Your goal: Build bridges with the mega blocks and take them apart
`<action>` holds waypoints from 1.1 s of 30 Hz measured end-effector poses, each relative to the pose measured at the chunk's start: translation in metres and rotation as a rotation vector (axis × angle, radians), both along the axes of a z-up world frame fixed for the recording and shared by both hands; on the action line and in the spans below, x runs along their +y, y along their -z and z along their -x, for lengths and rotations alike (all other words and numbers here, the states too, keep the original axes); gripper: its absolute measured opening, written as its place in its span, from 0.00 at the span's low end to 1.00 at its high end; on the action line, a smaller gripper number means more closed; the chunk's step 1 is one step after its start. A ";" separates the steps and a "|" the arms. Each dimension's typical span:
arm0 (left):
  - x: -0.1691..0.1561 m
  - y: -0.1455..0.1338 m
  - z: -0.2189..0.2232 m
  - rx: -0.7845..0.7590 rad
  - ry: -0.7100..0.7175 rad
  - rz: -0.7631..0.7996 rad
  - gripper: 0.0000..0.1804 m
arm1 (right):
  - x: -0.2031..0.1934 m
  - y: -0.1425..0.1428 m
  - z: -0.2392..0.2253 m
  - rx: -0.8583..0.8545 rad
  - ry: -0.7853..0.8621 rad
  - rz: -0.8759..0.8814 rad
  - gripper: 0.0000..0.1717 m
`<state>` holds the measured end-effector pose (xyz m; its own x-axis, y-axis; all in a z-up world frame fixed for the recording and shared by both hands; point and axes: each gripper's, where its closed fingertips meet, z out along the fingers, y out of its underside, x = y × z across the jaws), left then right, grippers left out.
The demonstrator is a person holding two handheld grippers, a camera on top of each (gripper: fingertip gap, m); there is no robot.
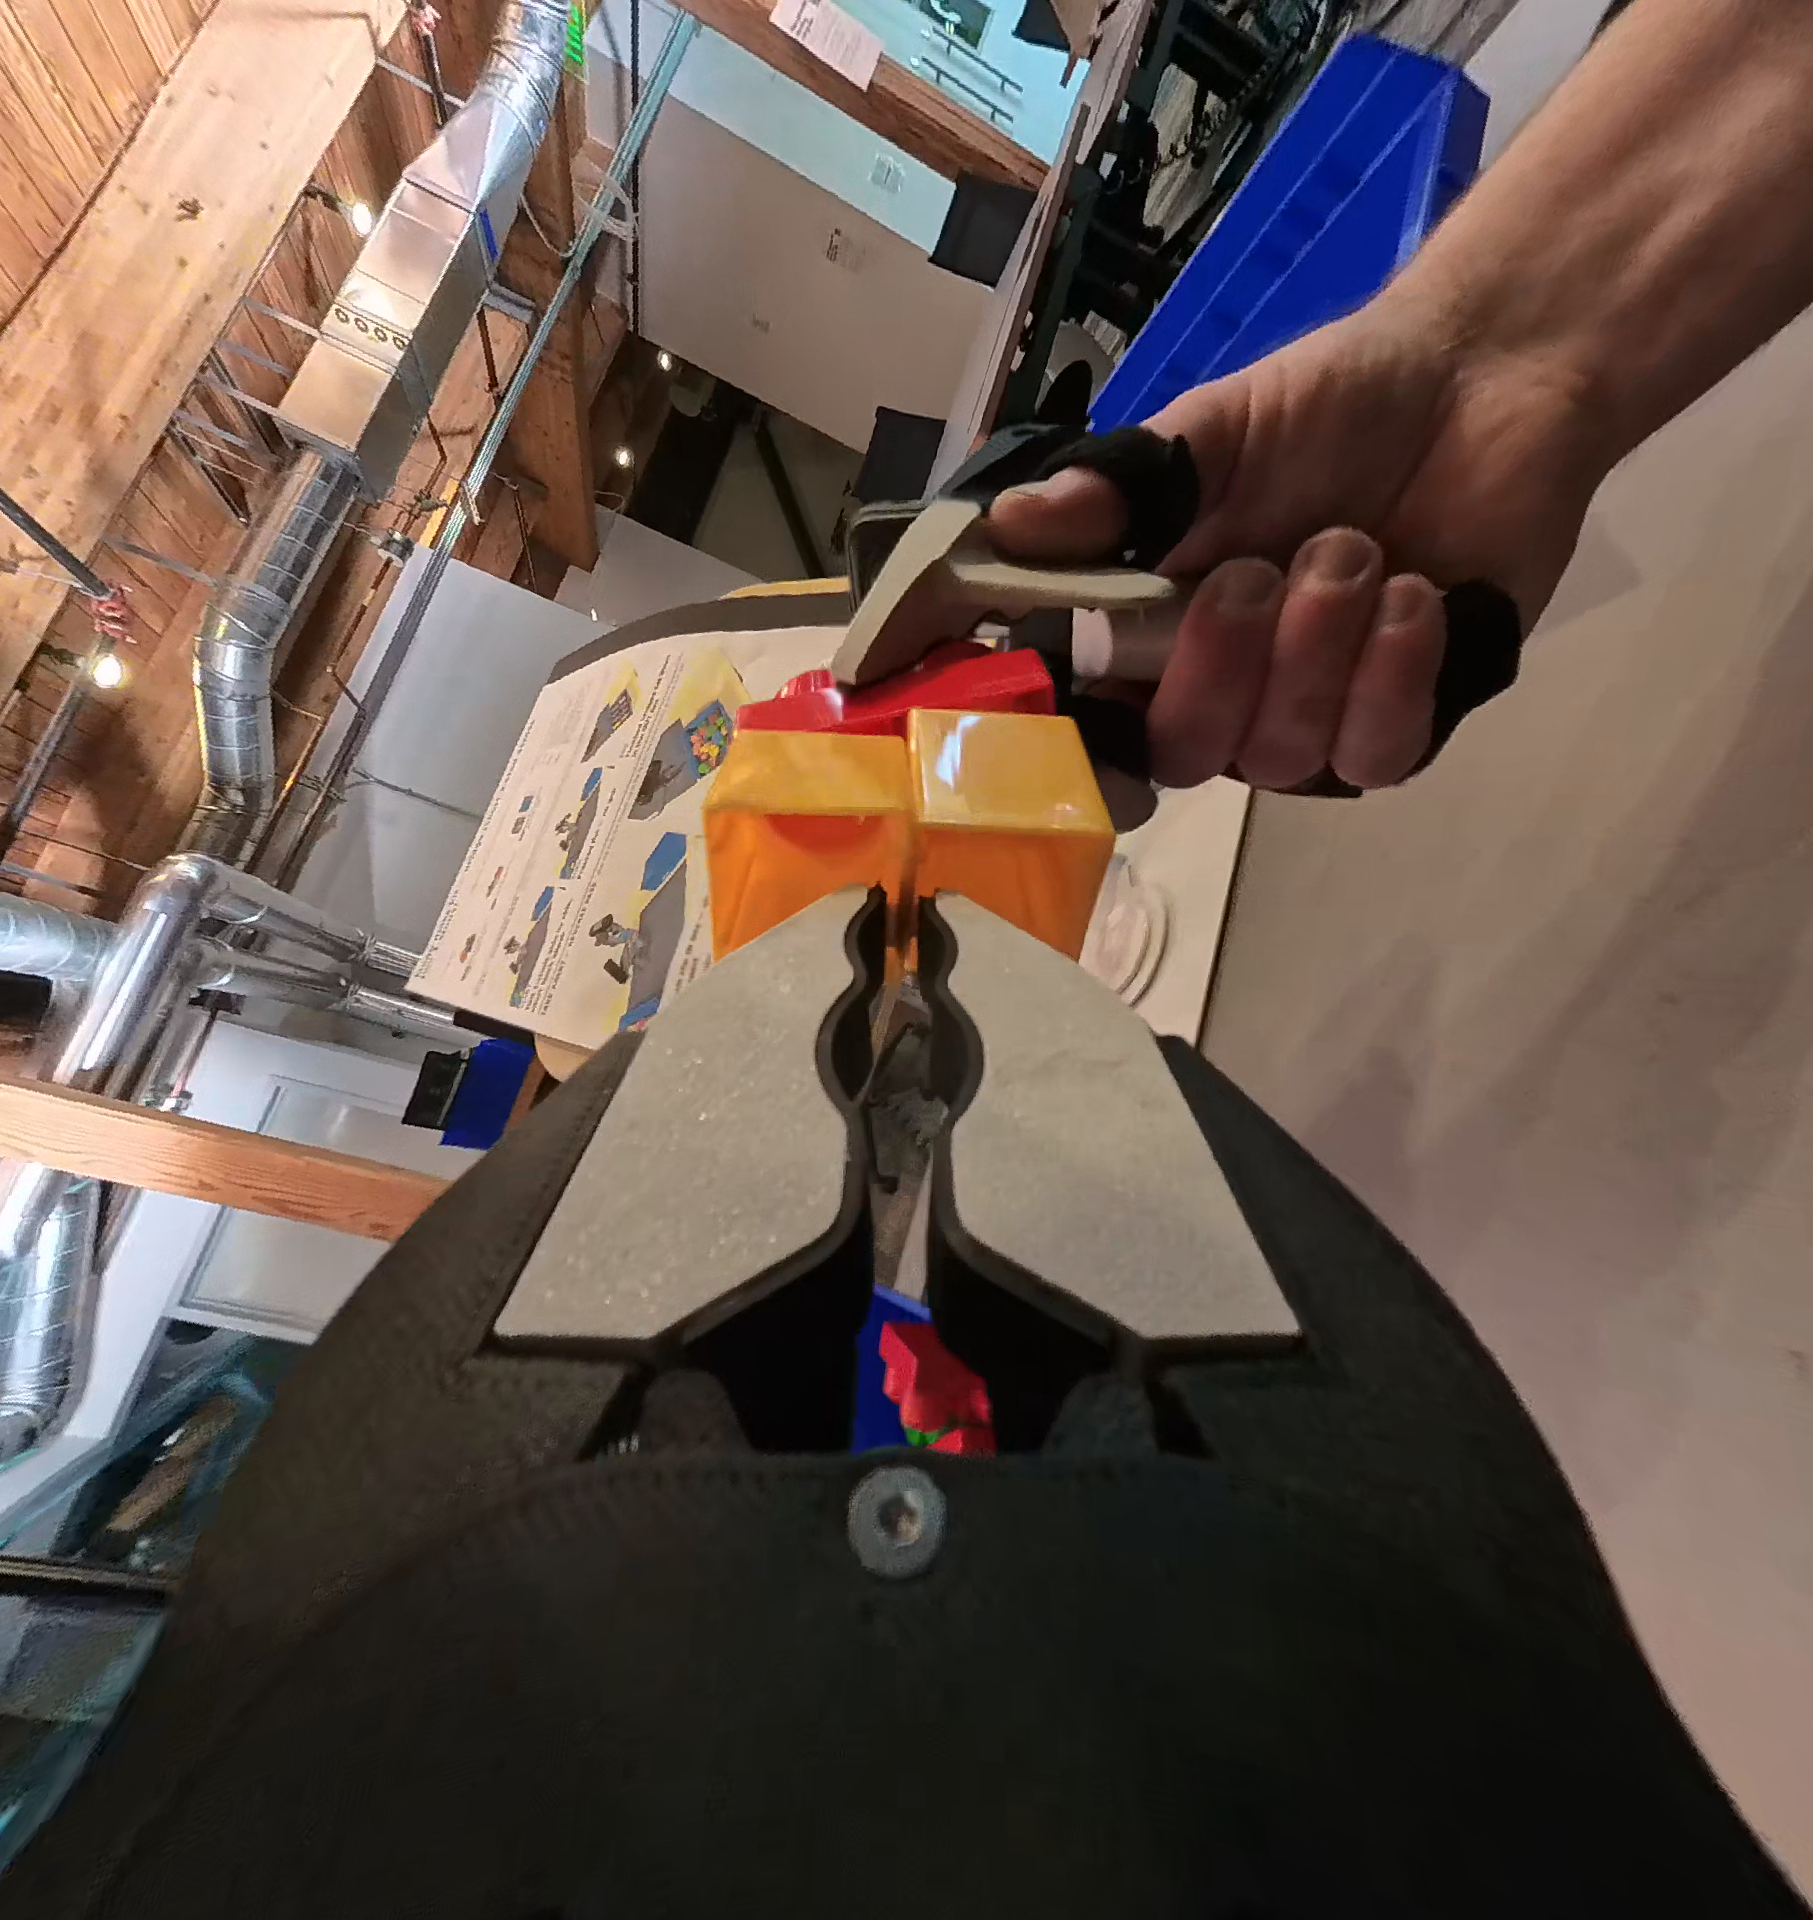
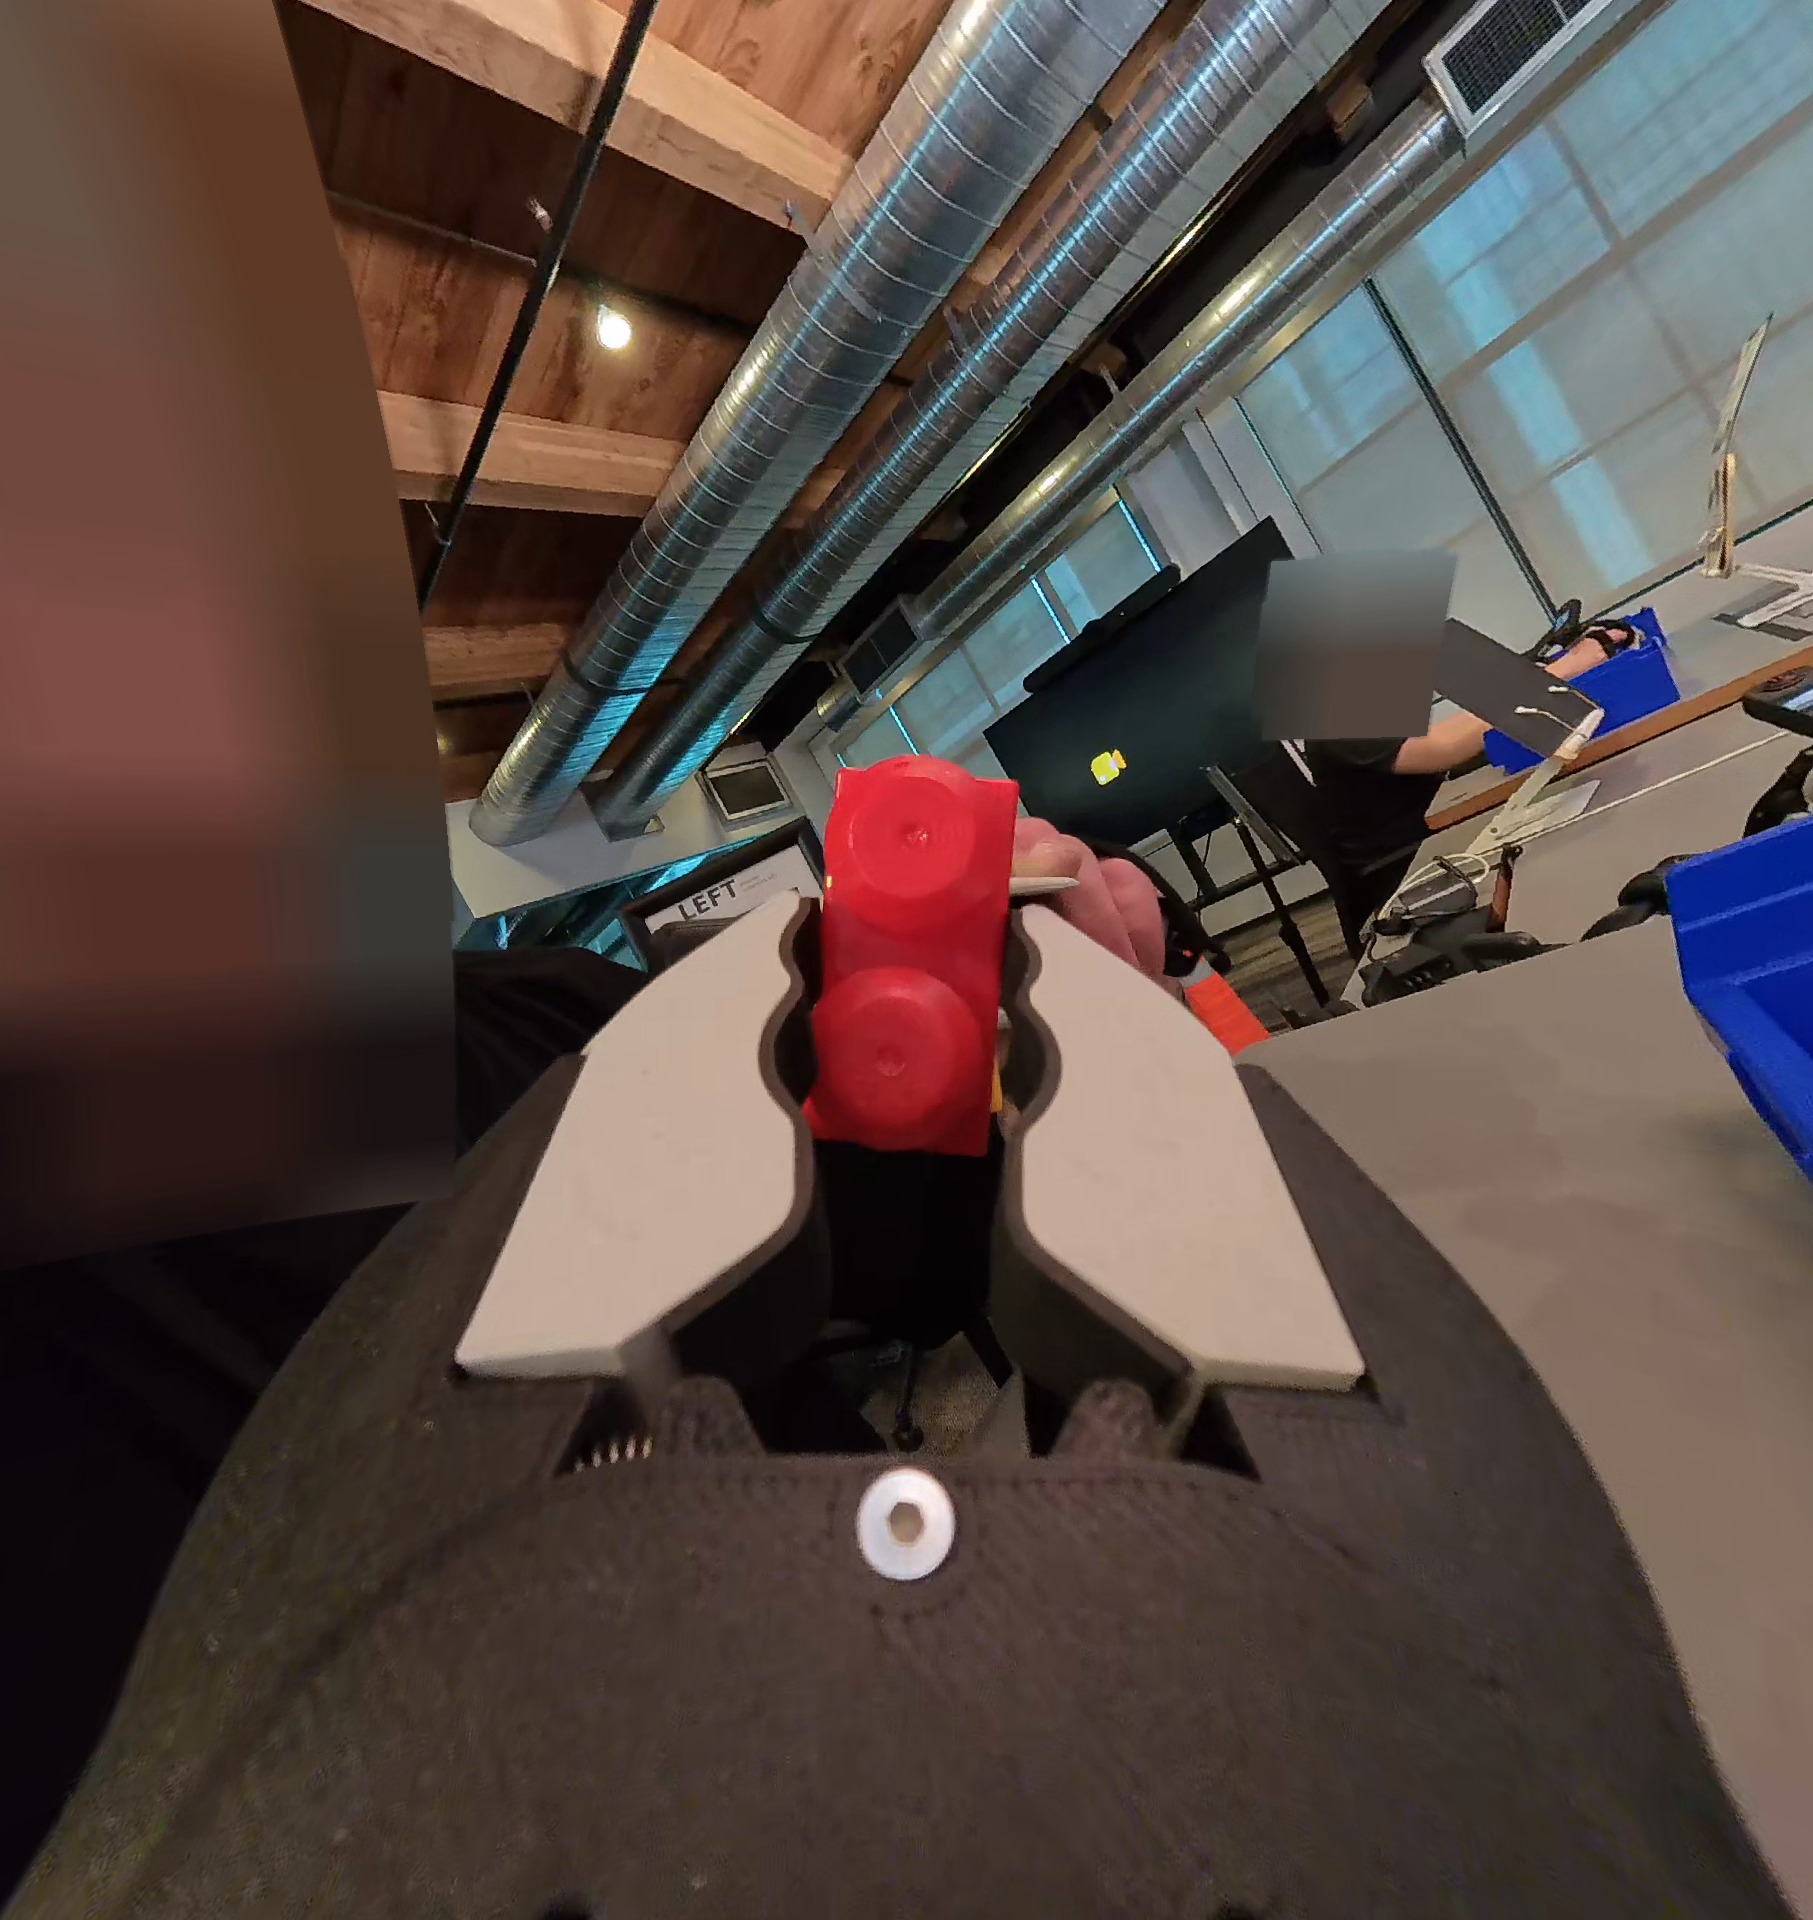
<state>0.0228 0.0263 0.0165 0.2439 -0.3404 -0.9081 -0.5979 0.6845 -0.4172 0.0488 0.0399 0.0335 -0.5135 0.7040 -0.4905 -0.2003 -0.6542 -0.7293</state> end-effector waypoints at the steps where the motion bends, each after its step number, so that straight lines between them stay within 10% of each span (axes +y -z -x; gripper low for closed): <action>1: 0.000 0.001 0.000 -0.013 0.008 0.018 0.03 | 0.000 0.000 0.000 0.005 0.004 0.003 0.20; 33: 0.018 0.022 0.004 -0.203 0.131 0.380 0.04 | 0.009 0.026 0.013 -0.116 0.122 -0.071 0.20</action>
<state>0.0186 0.0438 -0.0052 0.3372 -0.6803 -0.6507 -0.3963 0.5244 -0.7536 0.0359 0.0491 0.0075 -0.3656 0.7924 -0.4884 -0.1869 -0.5765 -0.7954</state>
